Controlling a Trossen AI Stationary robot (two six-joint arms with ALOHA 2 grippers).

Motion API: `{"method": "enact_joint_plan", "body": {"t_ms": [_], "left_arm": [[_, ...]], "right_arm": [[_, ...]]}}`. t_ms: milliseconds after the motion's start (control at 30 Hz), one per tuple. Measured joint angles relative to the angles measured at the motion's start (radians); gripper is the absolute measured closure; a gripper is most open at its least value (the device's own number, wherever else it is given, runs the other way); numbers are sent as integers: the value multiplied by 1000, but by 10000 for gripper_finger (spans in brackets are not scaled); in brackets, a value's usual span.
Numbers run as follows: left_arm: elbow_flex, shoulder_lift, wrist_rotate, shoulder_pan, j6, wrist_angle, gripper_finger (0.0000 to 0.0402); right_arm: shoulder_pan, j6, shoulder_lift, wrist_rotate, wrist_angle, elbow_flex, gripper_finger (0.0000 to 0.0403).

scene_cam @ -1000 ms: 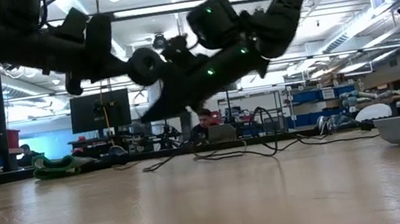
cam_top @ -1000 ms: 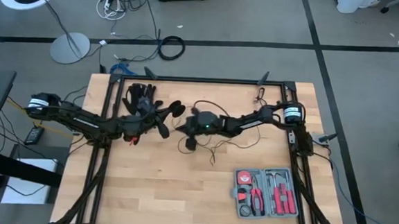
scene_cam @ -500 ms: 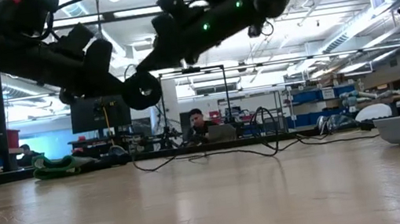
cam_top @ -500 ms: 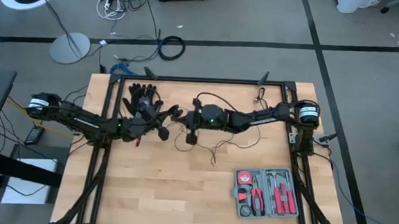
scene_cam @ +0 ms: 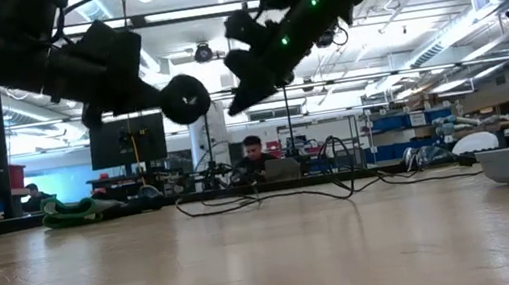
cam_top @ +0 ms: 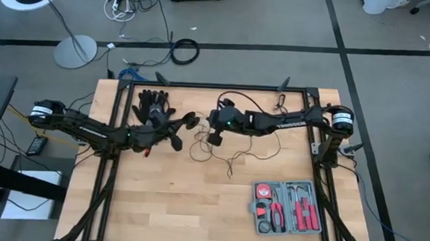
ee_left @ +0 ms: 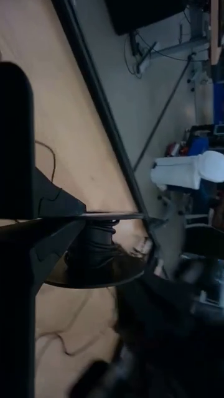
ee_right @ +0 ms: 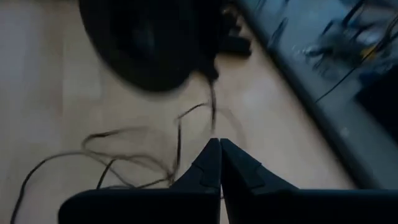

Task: Coil cords
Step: Coil the black wire

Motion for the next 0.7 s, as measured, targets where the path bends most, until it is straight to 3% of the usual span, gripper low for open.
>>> {"method": "enact_joint_plan", "body": {"t_ms": [167,367,600,700], "left_arm": [[0,-1,-1,0,3,49,401],[0,-30,-20,0,10,47,401],[0,-111,-25,0,79,46,401],[0,-134,-25,0,84,45,401]], "right_arm": [[-1,60,35,-74,-45,-30,393],[-1,137,12,-75,-57,-123,384],[0,217,-107,-67,-32,-270,392],[-1,236,-168,-66,86,-354,394]]}}
